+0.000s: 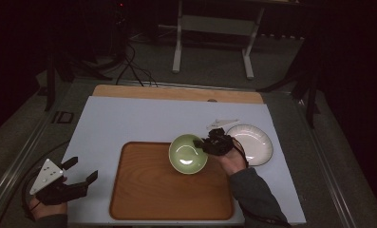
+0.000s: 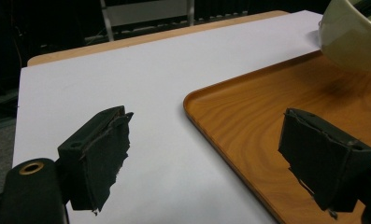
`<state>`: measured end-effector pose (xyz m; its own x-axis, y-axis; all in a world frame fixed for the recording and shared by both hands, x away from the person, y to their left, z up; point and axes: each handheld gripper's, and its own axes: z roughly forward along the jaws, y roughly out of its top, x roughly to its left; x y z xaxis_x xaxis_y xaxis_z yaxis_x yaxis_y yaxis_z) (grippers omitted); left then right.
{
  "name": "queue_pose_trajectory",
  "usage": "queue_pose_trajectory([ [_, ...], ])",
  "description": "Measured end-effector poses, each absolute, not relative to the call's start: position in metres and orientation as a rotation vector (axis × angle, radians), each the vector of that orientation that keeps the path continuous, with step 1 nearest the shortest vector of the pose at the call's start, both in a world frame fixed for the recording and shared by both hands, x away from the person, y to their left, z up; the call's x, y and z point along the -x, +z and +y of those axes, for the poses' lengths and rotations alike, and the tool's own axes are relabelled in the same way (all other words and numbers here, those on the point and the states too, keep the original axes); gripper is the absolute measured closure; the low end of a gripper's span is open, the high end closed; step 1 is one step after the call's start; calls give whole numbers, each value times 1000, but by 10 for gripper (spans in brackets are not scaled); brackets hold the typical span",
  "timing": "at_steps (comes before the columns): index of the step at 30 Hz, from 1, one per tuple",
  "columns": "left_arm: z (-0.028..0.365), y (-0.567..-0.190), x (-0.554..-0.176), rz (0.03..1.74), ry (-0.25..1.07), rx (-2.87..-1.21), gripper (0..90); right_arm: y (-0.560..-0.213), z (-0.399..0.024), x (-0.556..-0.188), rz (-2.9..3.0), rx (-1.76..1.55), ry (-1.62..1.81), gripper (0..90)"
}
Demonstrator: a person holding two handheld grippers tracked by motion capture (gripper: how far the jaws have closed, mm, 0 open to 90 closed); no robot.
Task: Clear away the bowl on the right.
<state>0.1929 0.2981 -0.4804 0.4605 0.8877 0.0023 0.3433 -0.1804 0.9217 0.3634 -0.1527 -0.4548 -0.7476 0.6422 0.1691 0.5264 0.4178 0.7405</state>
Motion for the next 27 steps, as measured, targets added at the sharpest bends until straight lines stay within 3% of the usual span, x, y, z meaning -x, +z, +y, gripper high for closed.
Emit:
queue_pose_trajectory([
  [27, 298, -480, -192, 1061, 708, -1740, 158, -484, -136, -355, 2602, -1044, 1204, 822],
])
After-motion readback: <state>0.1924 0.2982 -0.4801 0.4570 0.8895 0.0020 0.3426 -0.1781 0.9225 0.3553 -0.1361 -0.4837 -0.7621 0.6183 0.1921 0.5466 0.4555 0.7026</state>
